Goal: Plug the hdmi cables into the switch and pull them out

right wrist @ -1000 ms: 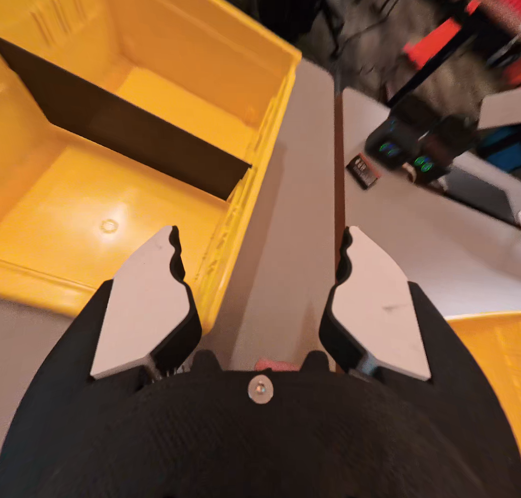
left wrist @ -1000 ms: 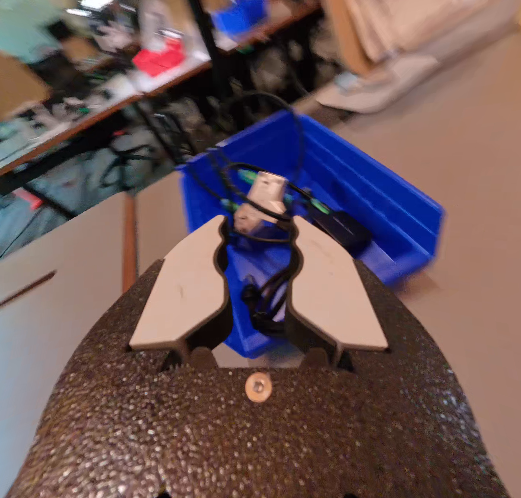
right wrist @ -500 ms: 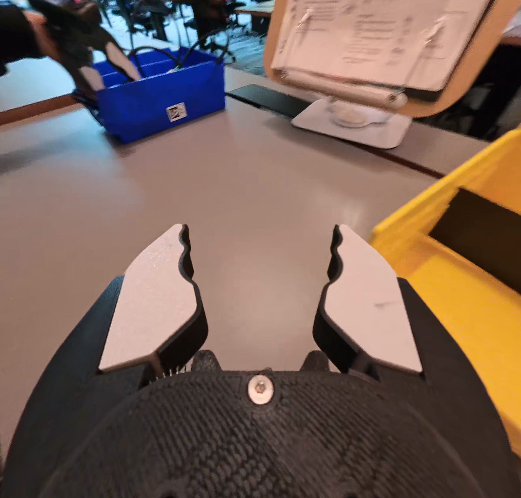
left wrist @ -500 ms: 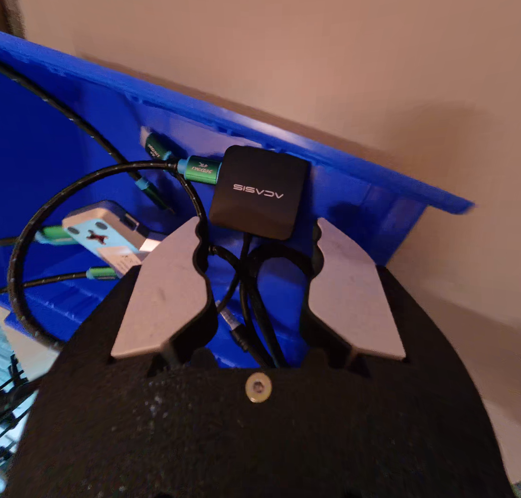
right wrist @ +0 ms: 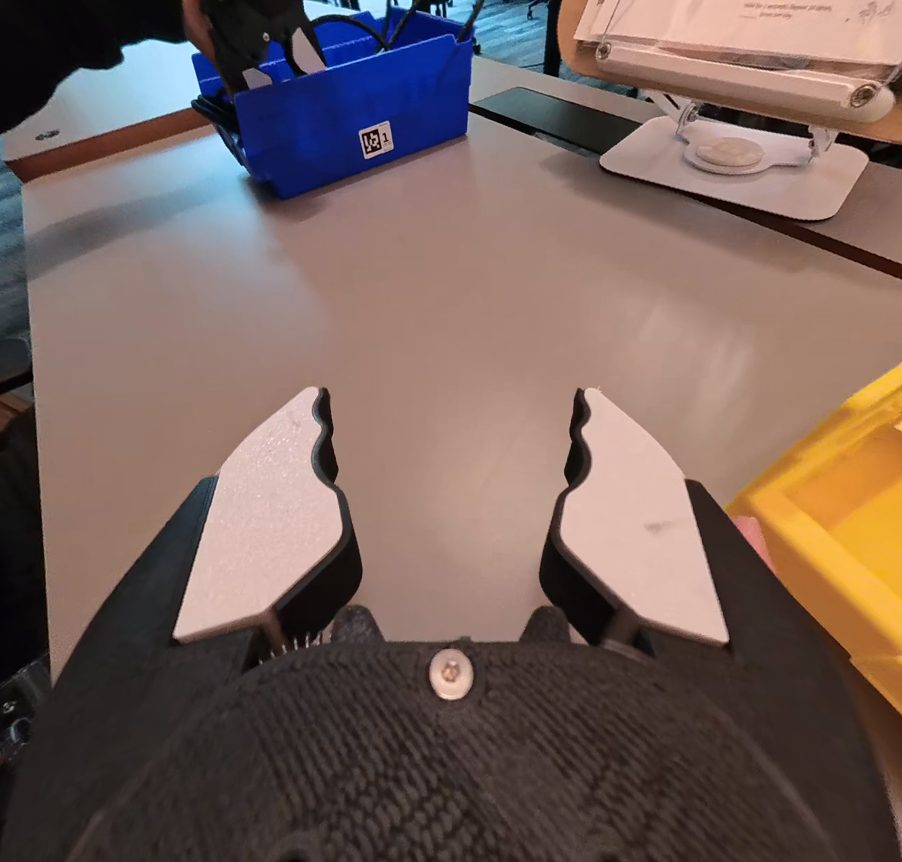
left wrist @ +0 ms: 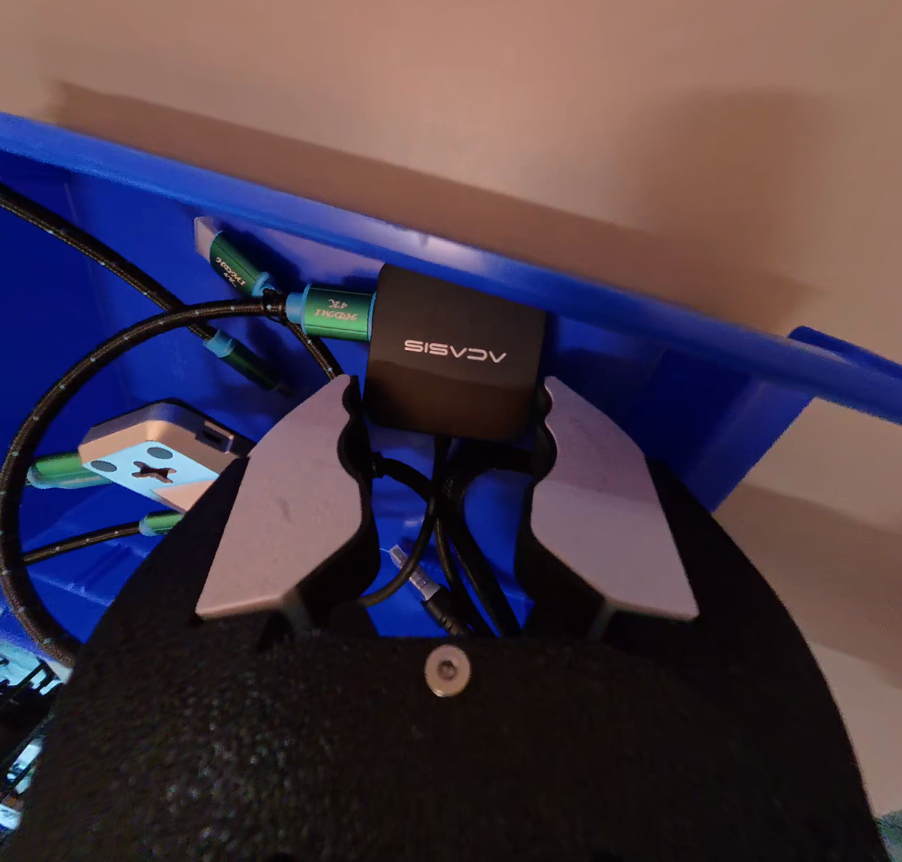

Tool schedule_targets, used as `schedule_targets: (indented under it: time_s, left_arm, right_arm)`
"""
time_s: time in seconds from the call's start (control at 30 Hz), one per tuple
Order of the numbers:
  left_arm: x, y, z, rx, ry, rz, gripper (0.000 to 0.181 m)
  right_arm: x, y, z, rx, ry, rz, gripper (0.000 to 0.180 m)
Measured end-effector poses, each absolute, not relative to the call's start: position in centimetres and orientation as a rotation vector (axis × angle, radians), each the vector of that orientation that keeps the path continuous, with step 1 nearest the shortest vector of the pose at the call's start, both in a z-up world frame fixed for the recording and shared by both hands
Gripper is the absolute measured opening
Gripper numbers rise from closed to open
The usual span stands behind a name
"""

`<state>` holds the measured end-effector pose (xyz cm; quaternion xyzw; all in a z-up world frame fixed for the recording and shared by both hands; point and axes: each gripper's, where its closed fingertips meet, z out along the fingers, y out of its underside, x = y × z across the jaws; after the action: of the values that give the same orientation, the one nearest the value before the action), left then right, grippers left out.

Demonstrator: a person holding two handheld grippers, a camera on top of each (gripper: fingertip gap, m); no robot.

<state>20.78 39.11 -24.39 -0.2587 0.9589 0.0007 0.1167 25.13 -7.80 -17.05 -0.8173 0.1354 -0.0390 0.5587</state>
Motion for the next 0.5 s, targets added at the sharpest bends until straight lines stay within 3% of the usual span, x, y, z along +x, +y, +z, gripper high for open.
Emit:
schedule_targets:
  time_s: [0.03, 0.5]
  left_arm:
    - [20.8, 39.1, -24.5, -0.764, 2.815, 0.002, 0.067]
    - [21.4, 40.0, -24.6, -0.714, 2.812, 0.208, 0.069]
  right_arm:
    - [24.9, -7.7, -17.1, -1.932, 0.308, -0.091, 0.093]
    - [22.0, -5.1, -17.2, -1.963, 0.208, -0.058, 0.095]
